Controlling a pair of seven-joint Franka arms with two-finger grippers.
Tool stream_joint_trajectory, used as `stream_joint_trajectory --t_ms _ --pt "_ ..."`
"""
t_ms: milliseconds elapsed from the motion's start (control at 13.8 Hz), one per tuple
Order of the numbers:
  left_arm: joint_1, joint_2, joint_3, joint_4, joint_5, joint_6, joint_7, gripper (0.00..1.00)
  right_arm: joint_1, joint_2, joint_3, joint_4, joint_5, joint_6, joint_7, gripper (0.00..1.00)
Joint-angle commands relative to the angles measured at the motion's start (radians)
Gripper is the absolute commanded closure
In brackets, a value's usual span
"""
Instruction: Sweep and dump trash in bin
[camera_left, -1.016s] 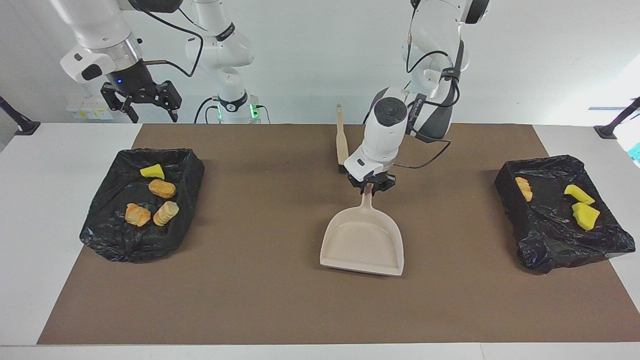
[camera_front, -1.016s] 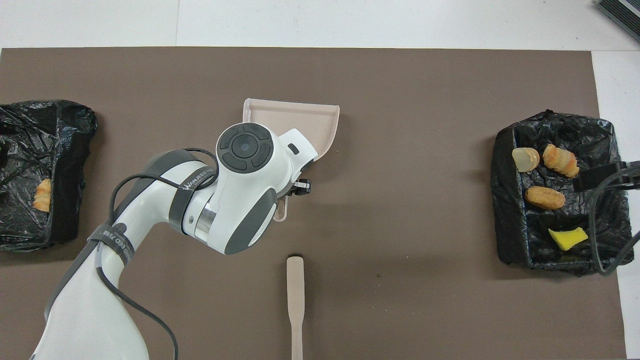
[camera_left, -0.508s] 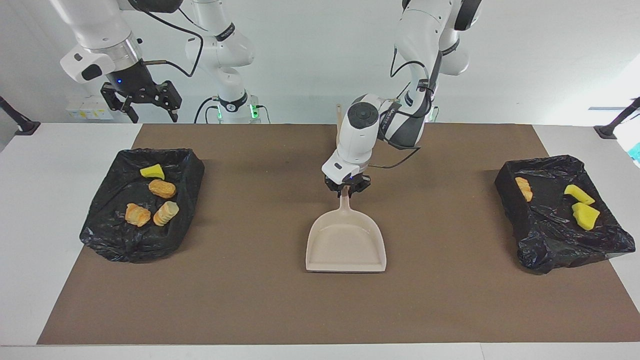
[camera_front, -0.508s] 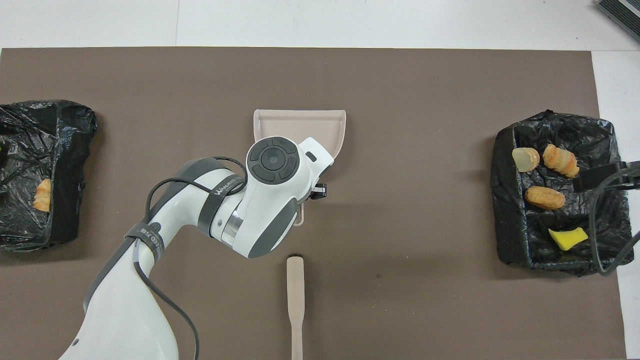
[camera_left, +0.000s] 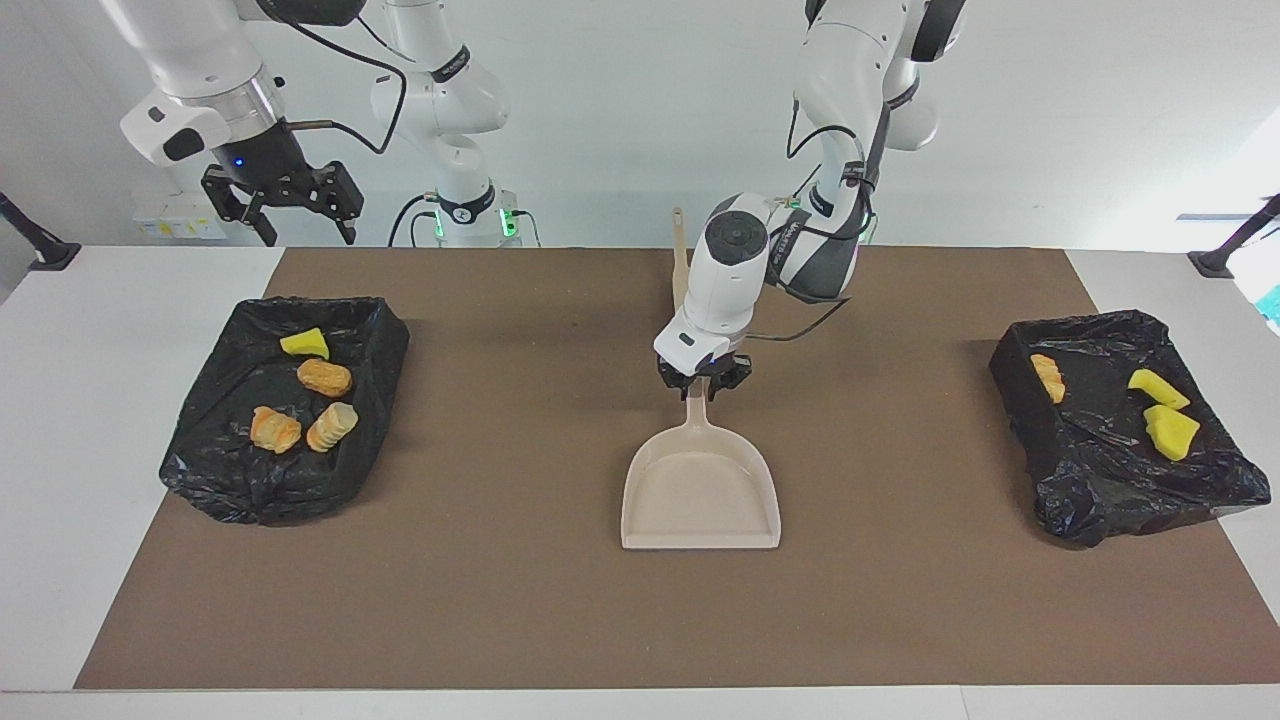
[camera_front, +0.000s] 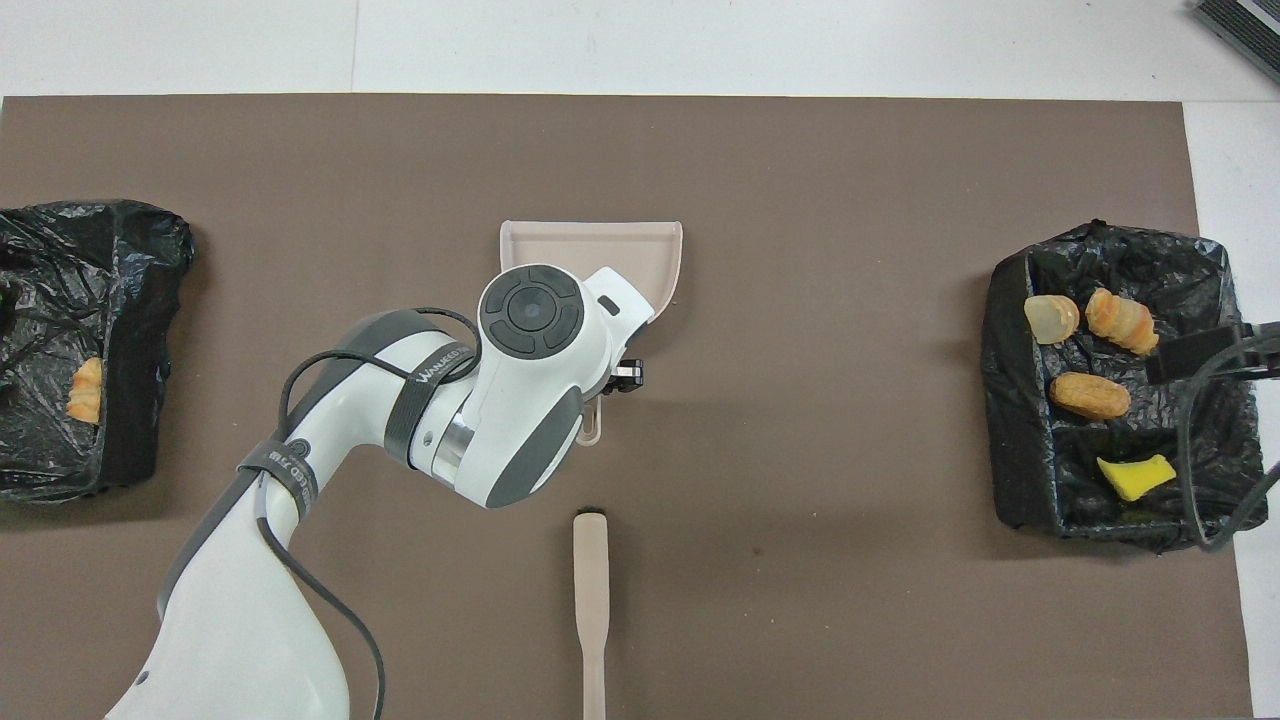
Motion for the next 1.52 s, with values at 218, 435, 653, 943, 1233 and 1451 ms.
stream_joint_trajectory --t_ms 218,435,653,943,1233,1451 --pt "0.077 -0.045 0.008 -0.007 -0.003 -0.056 0.005 0.0 0.002 -0.024 -0.002 -0.031 0.019 0.023 0.017 0.0" --pt "0.108 -0.105 0.011 -0.004 -0.003 -0.093 0.004 0.0 0.002 -0.024 -0.002 -0.031 0.019 0.023 0.017 0.0" --pt "0.19 -0.166 0.011 -0.003 -0.003 -0.131 0.051 0.0 0.002 -0.024 -0.002 -0.031 0.019 0.023 0.017 0.0" --pt "0.332 -0.243 0.011 0.005 -0.003 -0.217 0.328 0.0 0.002 -0.024 -0.002 -0.031 0.019 0.023 0.017 0.0" --pt "0.441 -0.332 0.013 0.02 0.001 -0.343 0.395 0.0 0.002 -0.024 -0.002 -0.031 0.019 0.023 0.017 0.0" --pt "0.5 -0.381 0.013 0.065 0.047 -0.458 0.551 0.0 0.002 -0.024 -0.002 -0.031 0.019 0.023 0.017 0.0"
